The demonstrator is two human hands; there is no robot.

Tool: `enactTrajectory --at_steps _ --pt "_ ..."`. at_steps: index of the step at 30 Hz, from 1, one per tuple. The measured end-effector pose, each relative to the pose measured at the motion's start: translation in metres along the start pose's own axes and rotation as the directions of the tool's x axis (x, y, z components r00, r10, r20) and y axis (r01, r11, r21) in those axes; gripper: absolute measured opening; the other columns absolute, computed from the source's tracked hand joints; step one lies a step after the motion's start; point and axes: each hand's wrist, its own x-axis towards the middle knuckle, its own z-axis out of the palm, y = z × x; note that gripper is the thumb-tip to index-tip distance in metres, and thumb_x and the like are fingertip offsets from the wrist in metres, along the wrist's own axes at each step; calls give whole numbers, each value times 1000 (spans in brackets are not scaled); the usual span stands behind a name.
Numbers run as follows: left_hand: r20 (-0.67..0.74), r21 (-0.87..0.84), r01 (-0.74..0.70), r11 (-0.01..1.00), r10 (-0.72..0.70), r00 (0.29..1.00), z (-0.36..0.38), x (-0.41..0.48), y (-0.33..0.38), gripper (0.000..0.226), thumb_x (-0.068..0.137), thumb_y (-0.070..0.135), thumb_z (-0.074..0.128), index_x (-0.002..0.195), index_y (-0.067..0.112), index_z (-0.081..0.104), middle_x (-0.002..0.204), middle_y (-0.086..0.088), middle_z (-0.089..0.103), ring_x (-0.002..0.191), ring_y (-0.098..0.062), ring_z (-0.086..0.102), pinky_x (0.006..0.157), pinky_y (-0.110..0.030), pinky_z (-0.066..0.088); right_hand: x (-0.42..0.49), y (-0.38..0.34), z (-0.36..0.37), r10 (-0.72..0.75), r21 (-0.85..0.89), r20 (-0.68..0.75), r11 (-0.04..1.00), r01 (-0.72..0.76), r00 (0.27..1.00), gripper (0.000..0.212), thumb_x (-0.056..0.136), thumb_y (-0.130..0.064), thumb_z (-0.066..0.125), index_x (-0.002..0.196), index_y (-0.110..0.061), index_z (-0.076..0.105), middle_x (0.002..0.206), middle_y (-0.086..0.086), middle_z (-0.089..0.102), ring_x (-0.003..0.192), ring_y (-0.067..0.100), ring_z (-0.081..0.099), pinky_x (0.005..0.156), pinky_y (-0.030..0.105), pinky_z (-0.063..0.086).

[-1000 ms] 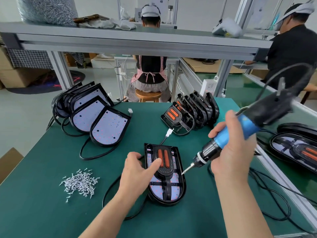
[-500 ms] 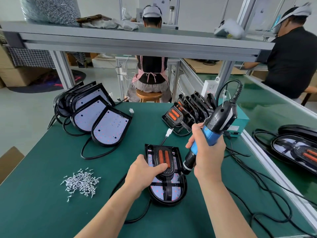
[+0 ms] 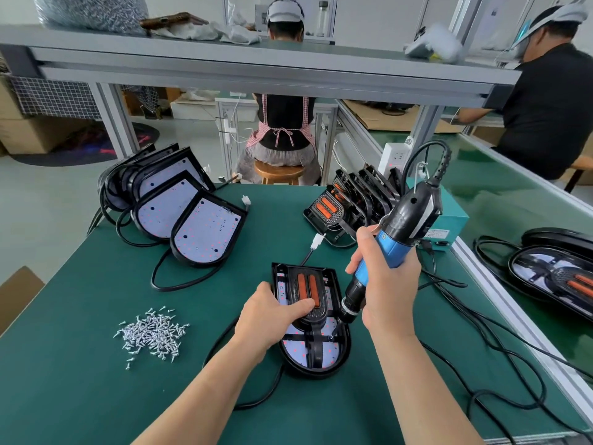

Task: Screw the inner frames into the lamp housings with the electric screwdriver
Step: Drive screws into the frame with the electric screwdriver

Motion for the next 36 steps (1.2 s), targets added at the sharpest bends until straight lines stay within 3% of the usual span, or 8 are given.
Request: enactTrajectory --at_steps 5,11,17,23,29,33,36 --pt "-4 6 -2 1000 2 1000 1 0 -1 65 60 56 85 103 16 57 101 1 70 96 -21 66 92 -48 54 1 2 5 19 -24 43 1000 -18 999 38 80 -28 73 100 0 56 70 15 53 49 19 52 56 24 48" --pt "-12 -2 -10 1000 10 1000 2 3 -3 60 68 50 89 104 15 57 102 -1 70 97 -22 66 92 -49 55 1 3 10 -2 -85 91 996 10 996 34 70 -35 73 89 -12 56 66 7 55 48 20 52 56 22 49" --pt "-25 -25 -37 999 36 999 5 4 0 63 63 50 89 103 13 56 102 -3 70 96 -23 67 91 -49 55 7 8 5 -5 -84 105 996 14 994 26 78 -21 69 83 -4 50 59 19 49 45 15 48 53 19 44" --pt "-31 -39 -20 999 18 999 5 3 -2 62 62 49 89 102 13 58 100 -4 71 94 -24 68 89 -50 56 2 15 5 -10 -57 292 998 28 956 21 80 -22 69 84 -9 53 55 6 52 47 19 49 59 22 48" --pt "21 -62 -11 998 12 1000 7 -2 -1 72 52 55 83 104 13 58 102 -3 71 96 -23 68 92 -49 55 3 2 -4 44 -44 438 999 -28 898 17 77 -27 74 93 -26 66 57 7 52 51 23 50 63 30 49" --pt "64 -59 -16 998 20 998 9 1 1 60 66 48 88 106 15 58 102 0 72 96 -20 68 93 -46 56 15 -27 -3 -47 79 397 997 17 916 13 78 -23 72 88 -29 68 57 6 51 50 21 48 58 26 46" --pt "69 13 -40 999 39 997 5 1 -2 63 68 59 82 109 17 58 106 4 71 98 -15 67 93 -42 56 25 -48 -4 -114 154 300 986 70 947 8 81 -25 70 87 -29 66 57 1 52 50 19 48 57 24 42"
